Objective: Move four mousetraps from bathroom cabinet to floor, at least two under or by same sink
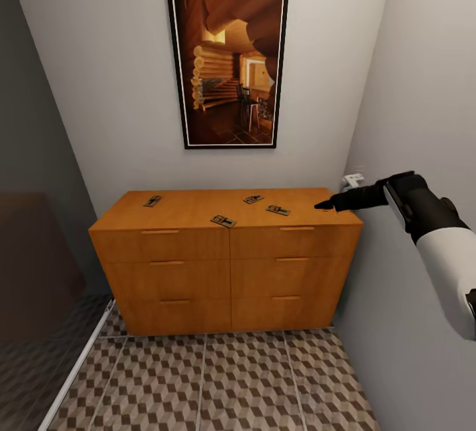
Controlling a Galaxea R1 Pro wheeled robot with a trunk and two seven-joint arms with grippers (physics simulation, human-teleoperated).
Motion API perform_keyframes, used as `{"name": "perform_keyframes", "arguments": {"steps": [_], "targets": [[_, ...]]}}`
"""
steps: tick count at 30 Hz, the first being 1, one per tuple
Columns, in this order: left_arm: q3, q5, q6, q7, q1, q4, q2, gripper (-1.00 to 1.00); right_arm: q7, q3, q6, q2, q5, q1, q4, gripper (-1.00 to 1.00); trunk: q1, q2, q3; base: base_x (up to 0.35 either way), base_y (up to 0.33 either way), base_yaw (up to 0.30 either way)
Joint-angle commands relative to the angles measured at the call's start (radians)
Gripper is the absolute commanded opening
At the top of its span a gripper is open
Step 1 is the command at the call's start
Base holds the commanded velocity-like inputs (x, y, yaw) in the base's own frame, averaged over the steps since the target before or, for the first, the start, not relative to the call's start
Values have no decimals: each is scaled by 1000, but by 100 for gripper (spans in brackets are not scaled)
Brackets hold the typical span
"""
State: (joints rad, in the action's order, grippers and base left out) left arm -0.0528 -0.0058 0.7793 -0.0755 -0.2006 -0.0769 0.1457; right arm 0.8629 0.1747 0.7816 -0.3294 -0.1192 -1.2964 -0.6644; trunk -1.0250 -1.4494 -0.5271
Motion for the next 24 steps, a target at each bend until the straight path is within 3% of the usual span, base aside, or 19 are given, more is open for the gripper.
{"name": "perform_keyframes", "arguments": {"steps": [1, 12, 16, 18, 24], "targets": [[-5, -2, 6, 0, -2, -4, 0, 100, 7, 2, 10, -1, -12, -9, -1, 100, 0, -1, -1, 0, 0, 0], [-4, -2, -64, 4, -2, -3, -1, 100, -85, 1, 174, 13, -14, -140, -1, 100, 0, -1, -1, 0, 0, 0], [-4, -2, -77, 5, -2, -3, -3, 100, -103, 3, 191, 30, -13, -171, 1, 100, 0, -1, -1, 0, 0, 0], [-4, -2, -80, 5, -2, -3, -5, 100, -108, 8, 196, 52, -20, -179, 8, 100, 0, -1, -1, 0, 0, 0], [-4, -2, -82, 5, -2, -3, -7, 100, -109, 84, 197, 93, -64, -186, 79, 100, 0, -1, -1, 0, 0, 0]]}}
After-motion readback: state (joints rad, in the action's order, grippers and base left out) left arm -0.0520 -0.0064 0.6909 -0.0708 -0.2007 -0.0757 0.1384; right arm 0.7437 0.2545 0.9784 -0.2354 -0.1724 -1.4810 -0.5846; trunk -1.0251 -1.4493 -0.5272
